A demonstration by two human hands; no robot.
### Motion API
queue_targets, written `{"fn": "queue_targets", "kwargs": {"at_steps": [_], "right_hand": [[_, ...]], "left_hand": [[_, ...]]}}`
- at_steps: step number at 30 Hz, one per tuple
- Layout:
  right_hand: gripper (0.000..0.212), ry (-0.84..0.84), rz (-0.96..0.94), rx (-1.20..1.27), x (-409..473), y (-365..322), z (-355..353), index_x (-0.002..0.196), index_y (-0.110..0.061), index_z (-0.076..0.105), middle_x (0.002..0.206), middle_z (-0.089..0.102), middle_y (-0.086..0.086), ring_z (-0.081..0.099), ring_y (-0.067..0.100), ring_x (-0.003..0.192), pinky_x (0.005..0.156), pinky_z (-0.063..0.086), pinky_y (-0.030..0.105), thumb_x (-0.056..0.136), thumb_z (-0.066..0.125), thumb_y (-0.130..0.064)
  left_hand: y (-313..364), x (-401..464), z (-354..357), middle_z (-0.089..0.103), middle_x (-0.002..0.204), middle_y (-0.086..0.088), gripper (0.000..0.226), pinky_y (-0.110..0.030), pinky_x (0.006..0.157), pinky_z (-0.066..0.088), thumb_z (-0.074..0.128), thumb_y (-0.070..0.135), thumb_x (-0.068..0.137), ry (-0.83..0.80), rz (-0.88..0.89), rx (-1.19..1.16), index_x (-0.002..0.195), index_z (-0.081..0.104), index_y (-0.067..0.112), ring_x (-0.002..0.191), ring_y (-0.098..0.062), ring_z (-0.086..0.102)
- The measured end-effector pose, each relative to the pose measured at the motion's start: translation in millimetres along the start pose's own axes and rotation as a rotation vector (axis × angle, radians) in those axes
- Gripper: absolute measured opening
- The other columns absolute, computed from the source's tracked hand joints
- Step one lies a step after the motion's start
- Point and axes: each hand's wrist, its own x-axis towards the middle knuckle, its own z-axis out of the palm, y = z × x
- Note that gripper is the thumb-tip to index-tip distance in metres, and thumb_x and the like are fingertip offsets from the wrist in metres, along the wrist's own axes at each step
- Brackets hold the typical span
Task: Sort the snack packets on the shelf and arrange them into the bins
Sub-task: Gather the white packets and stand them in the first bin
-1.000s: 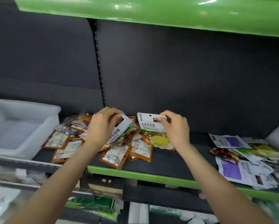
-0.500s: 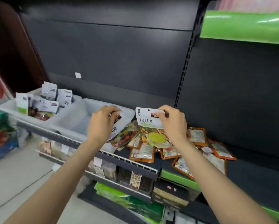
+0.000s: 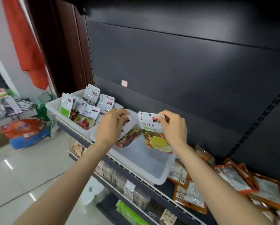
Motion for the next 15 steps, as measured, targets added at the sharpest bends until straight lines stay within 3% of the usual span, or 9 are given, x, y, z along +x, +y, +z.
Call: {"fn": "queue_targets", "kwargs": {"at_steps": [4,9,15], "right_hand": [[0.019,-0.018,-0.02,0.029,32,-30,39,0.088,-0.022,0.067,0.088,0.07,-0.005,0.053,0.015,0.073,0.051,0.032,0.018,0.094,0.049,-0.026],[0.019,-0.041,-0.067,0.059,60,-77,91,0.088,-0.023,0.067,0.086,0.07,-0.003,0.06,0.022,0.079,0.058,0.039,0.028,0.094,0.05,-0.028],[0.019,0.002,-0.124,0.041,84,-146,160,0.09,-0.022,0.068,0.081,0.067,-0.007,0.056,0.017,0.073,0.051,0.033,0.023,0.095,0.051,-0.028]], "left_hand": [[-40,29,-21,0.066,0.096,-0.006,0.018,-0.036,0.072,0.051,0.052,0.015,0.096,0.053,-0.032,0.026,0.1,0.07,0.014,0.081,-0.022,0.061],[-94,60,-55,0.066,0.1,-0.005,0.019,-0.036,0.073,0.05,0.052,0.015,0.096,0.119,-0.085,0.029,0.101,0.07,0.016,0.081,-0.022,0.061],[-163,99,-99,0.065,0.1,-0.004,0.019,-0.02,0.067,0.034,0.052,0.012,0.095,0.104,-0.075,0.012,0.101,0.07,0.013,0.079,-0.014,0.054]]}}
